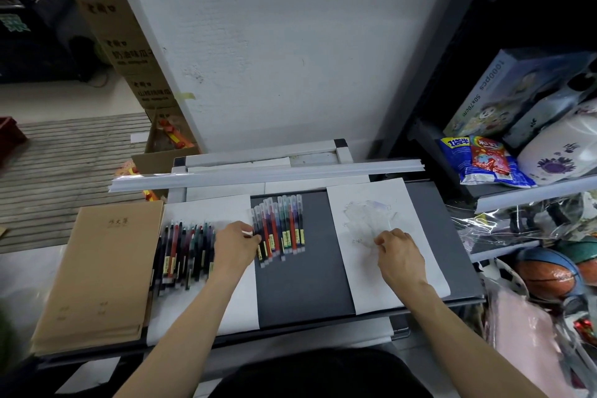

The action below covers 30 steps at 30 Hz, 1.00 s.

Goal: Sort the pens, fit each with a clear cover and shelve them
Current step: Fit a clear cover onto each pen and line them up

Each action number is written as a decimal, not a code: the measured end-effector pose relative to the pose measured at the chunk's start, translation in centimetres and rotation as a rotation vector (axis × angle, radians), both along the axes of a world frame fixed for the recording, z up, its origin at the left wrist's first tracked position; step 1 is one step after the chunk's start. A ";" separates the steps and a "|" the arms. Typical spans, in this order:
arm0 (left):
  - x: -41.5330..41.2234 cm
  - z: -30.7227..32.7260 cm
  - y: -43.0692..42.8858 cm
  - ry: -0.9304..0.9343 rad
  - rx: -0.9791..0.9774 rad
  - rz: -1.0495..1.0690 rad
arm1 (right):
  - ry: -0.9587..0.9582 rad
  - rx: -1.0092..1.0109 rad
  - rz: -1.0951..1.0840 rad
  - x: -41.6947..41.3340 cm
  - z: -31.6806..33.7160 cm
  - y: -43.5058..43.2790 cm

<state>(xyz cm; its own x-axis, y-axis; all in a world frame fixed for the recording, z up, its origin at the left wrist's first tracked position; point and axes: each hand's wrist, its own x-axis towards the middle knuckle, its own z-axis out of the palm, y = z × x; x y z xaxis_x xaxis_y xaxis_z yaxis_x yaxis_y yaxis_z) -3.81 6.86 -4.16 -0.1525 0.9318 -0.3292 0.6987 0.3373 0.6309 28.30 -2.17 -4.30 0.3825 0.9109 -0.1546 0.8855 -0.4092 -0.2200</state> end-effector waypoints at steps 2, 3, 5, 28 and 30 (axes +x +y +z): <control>-0.7 0.2 -0.5 0.037 0.002 -0.011 | 0.012 0.007 -0.010 0.1 0.1 -0.1; -1.2 0.3 -0.7 0.057 0.012 -0.013 | 0.023 0.011 -0.020 0.0 0.1 -0.2; -2.2 0.2 -1.2 0.113 0.061 -0.021 | 0.054 0.020 -0.050 -0.1 0.4 -0.3; -0.7 4.2 -4.2 0.073 0.064 -0.072 | 1.505 0.210 -0.418 -8.1 5.8 0.1; 0.3 5.1 -4.6 -0.055 0.080 -0.104 | 1.544 0.199 -0.445 -8.4 6.3 0.3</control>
<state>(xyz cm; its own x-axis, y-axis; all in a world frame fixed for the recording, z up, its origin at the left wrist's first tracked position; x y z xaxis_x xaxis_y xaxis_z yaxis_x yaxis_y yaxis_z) -3.55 2.23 0.97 -0.0374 0.9653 -0.2584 0.6910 0.2118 0.6912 19.90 -1.92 2.04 0.2080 0.8279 -0.5209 -0.3932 -0.4169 -0.8195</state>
